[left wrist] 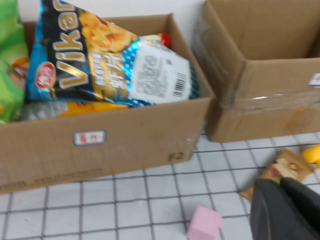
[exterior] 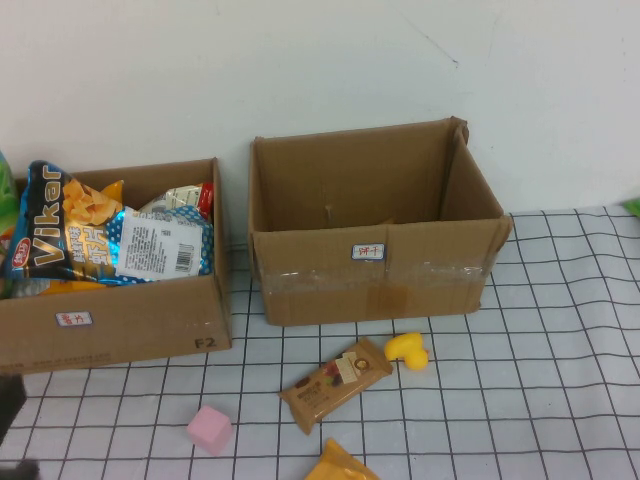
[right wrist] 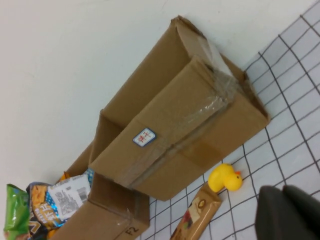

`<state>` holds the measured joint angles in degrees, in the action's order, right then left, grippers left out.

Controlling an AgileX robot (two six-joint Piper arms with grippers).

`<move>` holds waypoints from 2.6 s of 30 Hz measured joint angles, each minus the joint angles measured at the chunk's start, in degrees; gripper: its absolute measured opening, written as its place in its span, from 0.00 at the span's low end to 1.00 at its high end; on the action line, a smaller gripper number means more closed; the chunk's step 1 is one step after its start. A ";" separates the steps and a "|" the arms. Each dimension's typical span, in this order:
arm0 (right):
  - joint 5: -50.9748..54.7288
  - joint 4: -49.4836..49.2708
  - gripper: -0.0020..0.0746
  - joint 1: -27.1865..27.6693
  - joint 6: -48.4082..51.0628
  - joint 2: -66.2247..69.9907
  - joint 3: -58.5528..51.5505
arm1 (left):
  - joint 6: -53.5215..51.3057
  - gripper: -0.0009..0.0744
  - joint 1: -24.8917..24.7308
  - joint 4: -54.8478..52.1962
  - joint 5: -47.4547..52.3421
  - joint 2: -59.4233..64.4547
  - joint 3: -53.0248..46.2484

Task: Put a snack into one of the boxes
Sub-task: Pick up the biscuit

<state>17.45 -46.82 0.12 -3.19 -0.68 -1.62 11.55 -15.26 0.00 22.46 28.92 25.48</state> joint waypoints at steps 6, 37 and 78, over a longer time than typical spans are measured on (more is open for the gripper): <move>-0.55 -0.55 0.02 0.00 5.90 0.00 0.00 | -0.79 0.01 -0.39 1.52 4.92 -10.72 -3.51; 52.09 15.72 0.02 -8.04 70.39 53.64 58.71 | -1.27 0.01 -0.39 1.30 12.11 -15.74 -5.26; 22.68 30.83 0.80 -49.83 37.96 122.37 80.56 | -1.27 0.01 -0.39 1.30 12.11 -15.74 -5.26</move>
<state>40.13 -15.99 -49.71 34.77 121.69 78.94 10.29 -15.65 1.30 34.58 13.19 20.22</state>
